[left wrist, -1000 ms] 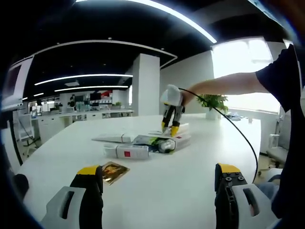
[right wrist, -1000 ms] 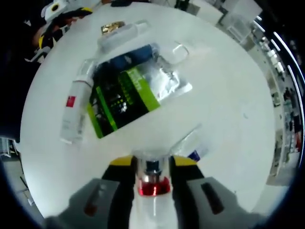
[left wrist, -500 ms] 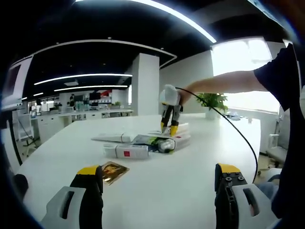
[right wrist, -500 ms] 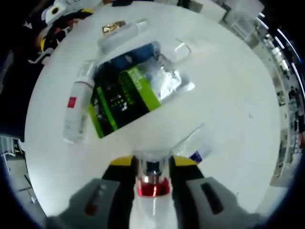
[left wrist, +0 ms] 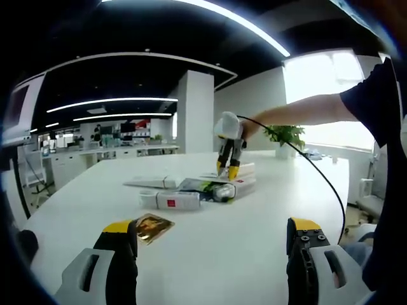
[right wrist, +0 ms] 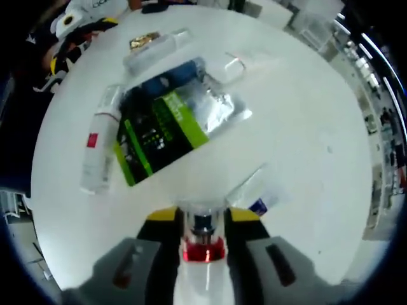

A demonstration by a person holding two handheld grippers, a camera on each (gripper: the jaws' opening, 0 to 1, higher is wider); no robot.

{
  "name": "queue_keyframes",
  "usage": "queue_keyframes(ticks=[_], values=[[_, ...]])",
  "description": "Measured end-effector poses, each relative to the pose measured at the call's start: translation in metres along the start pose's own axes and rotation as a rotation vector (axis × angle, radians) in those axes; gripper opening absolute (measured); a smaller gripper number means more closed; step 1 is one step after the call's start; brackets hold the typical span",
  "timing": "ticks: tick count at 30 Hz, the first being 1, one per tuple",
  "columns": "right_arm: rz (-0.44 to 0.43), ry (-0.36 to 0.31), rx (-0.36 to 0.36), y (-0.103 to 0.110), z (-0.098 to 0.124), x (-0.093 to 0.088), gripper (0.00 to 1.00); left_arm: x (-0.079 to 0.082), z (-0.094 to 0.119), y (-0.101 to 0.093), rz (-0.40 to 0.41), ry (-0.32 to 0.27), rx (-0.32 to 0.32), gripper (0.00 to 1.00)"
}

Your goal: Arrange the skincare products in the storage area until every visible bottle or jar stands upright without overlapping.

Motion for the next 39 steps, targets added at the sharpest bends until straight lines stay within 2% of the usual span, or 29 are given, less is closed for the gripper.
queue_keyframes(ticks=[19,28,39], values=[[-0.020,-0.074,-0.050,0.004,0.010,-0.001,0.25,0.001,-0.001,-0.002,-0.007,0.001,-0.001,1.00],[-0.033,-0.156,-0.121,0.005,0.029,0.000,0.25,0.002,0.002,-0.003,-0.009,-0.001,0.004,1.00],[-0.059,-0.255,-0.197,0.011,0.055,-0.003,0.25,0.011,0.008,-0.006,-0.026,-0.008,0.004,1.00]])
Point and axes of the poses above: the point that each gripper's makers call its tool centre point, and the gripper's own axes: z roughly backward along the fingers, y roughly to its left, x roughly out of its top, the point moved 2 cm from there along z, roughly backward along the fingers, and after that the axes turned 1 degree about z, right-handed, at the moved point
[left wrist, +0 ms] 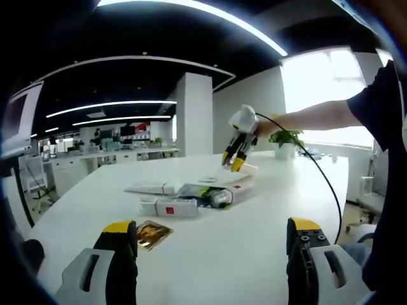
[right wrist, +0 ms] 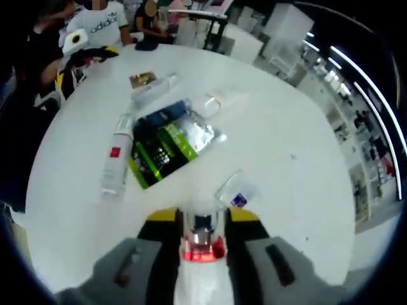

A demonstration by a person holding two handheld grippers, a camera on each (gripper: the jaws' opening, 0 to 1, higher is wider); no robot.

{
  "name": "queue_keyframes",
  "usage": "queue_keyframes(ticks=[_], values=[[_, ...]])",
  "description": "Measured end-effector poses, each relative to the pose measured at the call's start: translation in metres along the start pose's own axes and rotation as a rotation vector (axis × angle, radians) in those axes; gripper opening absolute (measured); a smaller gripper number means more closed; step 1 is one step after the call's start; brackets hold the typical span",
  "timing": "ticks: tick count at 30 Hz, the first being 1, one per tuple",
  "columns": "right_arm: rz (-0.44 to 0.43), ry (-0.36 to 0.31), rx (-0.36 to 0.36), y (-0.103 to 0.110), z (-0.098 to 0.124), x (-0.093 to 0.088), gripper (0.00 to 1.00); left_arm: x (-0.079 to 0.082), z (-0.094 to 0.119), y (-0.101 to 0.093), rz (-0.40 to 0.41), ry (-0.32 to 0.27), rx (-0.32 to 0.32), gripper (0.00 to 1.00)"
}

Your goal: Arrange the skincare products in the storage area until every visible bottle or jar stands upright without overlapping.

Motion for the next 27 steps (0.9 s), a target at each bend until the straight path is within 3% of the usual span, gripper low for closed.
queue_keyframes(ticks=[27], values=[[-0.092,-0.189,-0.202,0.001,0.068,-0.011,0.24,0.013,0.007,-0.010,-0.025,-0.001,-0.007,1.00]])
Point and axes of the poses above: the point that each gripper's makers call its tool centre point, and the gripper's own axes: z roughly backward along the fingers, y roughly to its left, x roughly out of its top, the point moved 2 cm from there along z, roughly backward along the fingers, and after that the axes turned 1 degree about z, right-handed, at the moved point
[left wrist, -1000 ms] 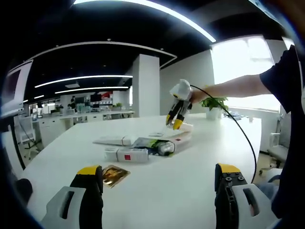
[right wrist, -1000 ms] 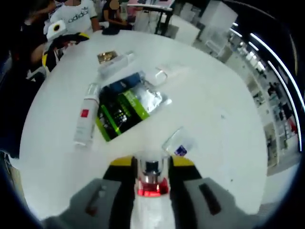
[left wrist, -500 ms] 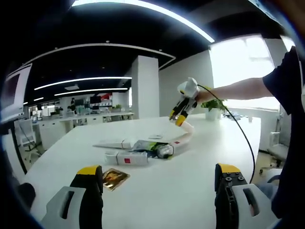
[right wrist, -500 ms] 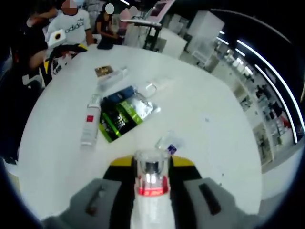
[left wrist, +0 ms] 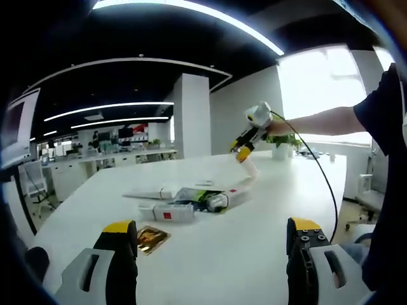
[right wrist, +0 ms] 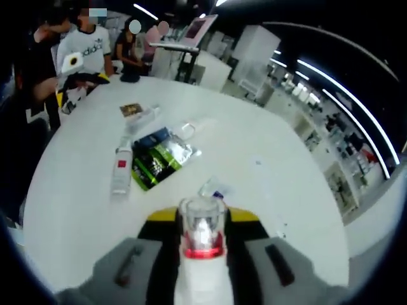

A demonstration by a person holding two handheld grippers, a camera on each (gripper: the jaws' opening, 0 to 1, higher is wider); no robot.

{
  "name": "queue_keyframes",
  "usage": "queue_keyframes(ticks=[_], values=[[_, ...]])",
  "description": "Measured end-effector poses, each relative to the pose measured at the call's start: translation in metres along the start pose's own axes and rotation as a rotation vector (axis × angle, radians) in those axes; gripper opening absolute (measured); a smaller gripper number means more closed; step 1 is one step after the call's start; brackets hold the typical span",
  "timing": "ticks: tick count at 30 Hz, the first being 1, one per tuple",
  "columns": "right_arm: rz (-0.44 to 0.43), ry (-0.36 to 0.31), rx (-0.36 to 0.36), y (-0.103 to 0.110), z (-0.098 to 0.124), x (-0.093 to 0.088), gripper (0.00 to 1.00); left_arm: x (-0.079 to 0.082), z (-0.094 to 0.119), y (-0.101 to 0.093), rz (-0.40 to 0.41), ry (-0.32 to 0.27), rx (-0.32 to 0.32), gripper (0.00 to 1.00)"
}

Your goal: Arrange the skincare products in the storage area until every visible bottle or jar stands upright without overlapping.

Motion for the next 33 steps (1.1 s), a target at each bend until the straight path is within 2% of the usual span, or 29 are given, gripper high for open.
queue_keyframes(ticks=[20,26,33], values=[[-0.139,-0.140,-0.175,-0.017,0.044,-0.017,0.24,0.009,0.007,0.000,-0.013,-0.002,0.002,1.00],[-0.199,-0.184,-0.233,-0.022,0.056,-0.024,0.24,0.010,0.008,0.001,-0.015,0.001,-0.005,1.00],[-0.319,-0.240,-0.337,-0.029,0.069,-0.034,0.24,0.012,0.010,0.004,-0.019,0.001,-0.006,1.00]])
Point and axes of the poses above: the point that each gripper's makers call its tool centre point, and the gripper's own axes: z roughly backward along the fingers, y roughly to its left, x roughly out of its top, the point moved 2 cm from there along z, roughly backward along the fingers, and after that the axes turned 1 degree about z, right-handed, at the moved point
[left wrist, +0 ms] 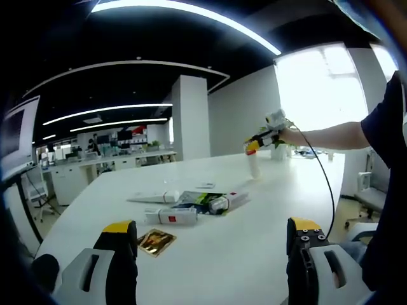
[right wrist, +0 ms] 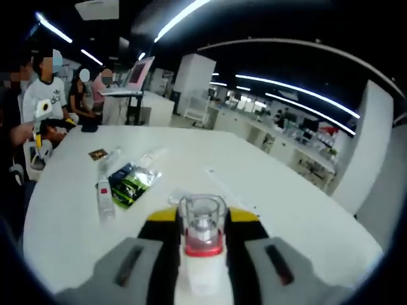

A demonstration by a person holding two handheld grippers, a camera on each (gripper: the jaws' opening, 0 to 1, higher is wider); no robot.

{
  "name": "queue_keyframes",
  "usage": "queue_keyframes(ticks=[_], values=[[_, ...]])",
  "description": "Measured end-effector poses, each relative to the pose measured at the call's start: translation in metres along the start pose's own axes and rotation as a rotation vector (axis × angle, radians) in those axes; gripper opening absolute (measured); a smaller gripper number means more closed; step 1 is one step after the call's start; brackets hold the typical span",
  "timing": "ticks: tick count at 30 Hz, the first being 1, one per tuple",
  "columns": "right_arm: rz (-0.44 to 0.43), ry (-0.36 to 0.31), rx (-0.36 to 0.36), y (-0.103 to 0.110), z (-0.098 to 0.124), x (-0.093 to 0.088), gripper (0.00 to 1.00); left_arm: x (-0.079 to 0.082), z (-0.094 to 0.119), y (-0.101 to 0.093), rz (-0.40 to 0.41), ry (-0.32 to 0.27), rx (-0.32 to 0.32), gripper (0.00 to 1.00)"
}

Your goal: Arrange the skincare products in the storage area until every visible bottle or jar stands upright without overlapping.

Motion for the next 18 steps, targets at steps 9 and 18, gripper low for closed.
queue_keyframes(ticks=[9,18], values=[[-0.098,-0.040,-0.082,-0.010,0.010,-0.007,0.24,0.000,0.000,-0.001,-0.004,0.001,-0.018,1.00],[-0.184,-0.100,-0.155,-0.017,0.023,-0.013,0.24,0.000,0.001,-0.001,-0.015,0.012,-0.029,1.00]])
Point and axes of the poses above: the point that each gripper's makers call its tool centre point, and the gripper's own axes: z roughly backward along the fingers, y roughly to its left, x roughly out of its top, the point moved 2 cm from there along z, roughly backward along the fingers, and after that the axes turned 1 degree about z, right-handed, at the moved point
